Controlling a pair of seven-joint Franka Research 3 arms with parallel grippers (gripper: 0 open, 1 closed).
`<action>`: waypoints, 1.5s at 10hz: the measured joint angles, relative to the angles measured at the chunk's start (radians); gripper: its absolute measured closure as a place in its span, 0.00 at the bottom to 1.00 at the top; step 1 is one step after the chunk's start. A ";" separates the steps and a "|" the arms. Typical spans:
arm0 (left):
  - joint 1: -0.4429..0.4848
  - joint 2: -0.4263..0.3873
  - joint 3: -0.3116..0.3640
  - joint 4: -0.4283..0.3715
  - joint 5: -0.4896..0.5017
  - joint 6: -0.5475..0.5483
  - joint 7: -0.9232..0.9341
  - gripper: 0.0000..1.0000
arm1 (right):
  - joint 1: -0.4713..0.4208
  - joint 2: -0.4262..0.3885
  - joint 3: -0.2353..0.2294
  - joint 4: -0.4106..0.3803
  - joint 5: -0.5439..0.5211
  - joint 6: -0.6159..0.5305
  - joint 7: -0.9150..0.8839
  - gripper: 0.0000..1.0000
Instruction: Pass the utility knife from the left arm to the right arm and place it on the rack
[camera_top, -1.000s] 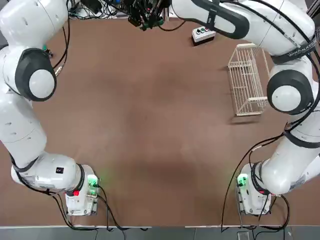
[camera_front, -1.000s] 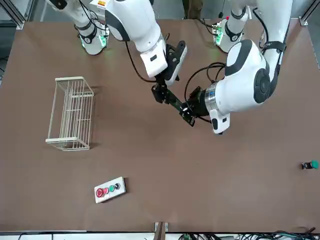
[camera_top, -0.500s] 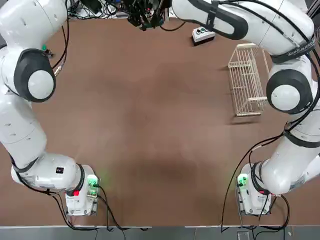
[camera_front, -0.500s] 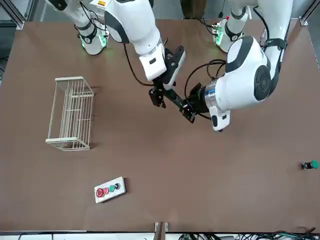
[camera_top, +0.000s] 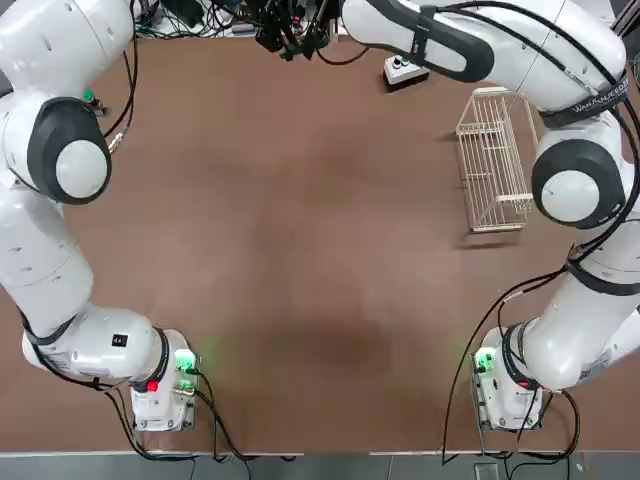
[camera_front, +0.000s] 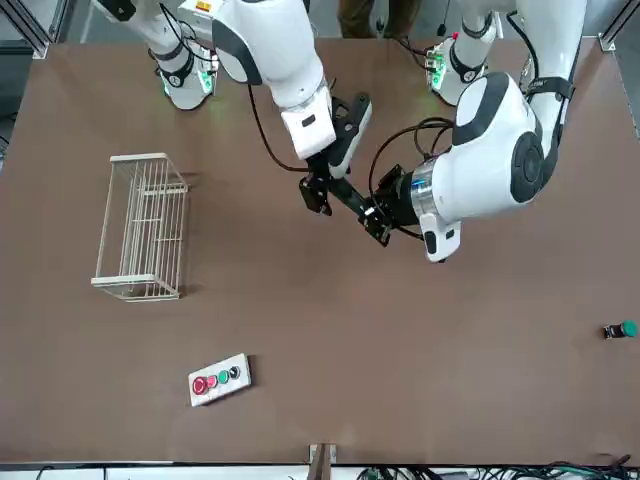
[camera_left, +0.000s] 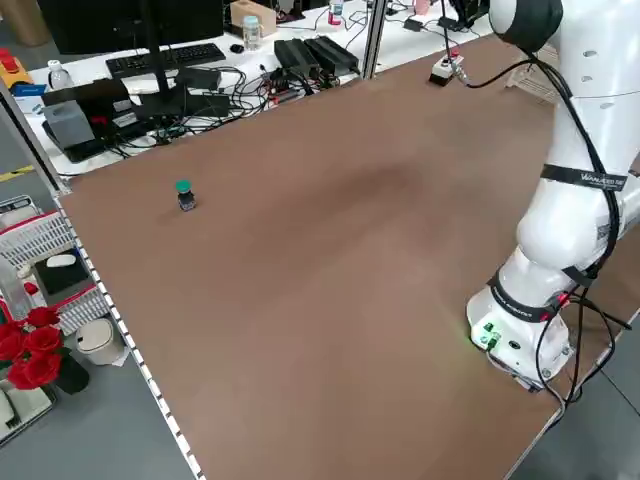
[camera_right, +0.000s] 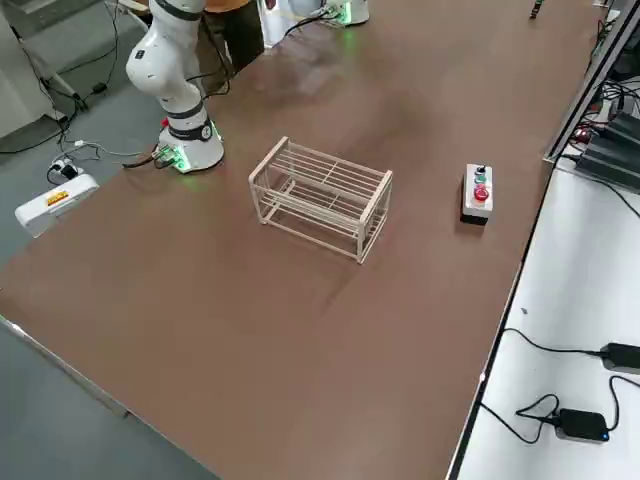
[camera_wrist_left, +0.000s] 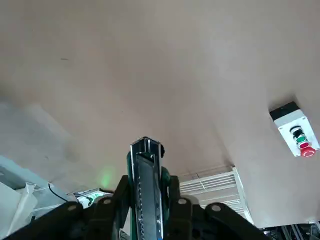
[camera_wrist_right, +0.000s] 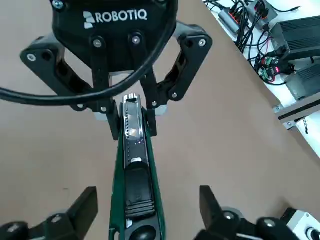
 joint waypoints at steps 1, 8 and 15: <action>0.000 0.000 0.000 0.000 0.000 0.000 0.000 0.66 | 0.000 0.000 0.000 0.000 -0.003 -0.001 0.000 0.13; 0.000 0.000 0.000 0.000 -0.001 0.000 -0.001 0.66 | 0.017 0.000 0.002 -0.001 -0.019 -0.003 0.000 0.44; 0.002 -0.001 0.000 0.002 -0.001 -0.003 0.017 0.64 | 0.017 0.001 0.004 -0.001 -0.021 0.003 -0.005 0.58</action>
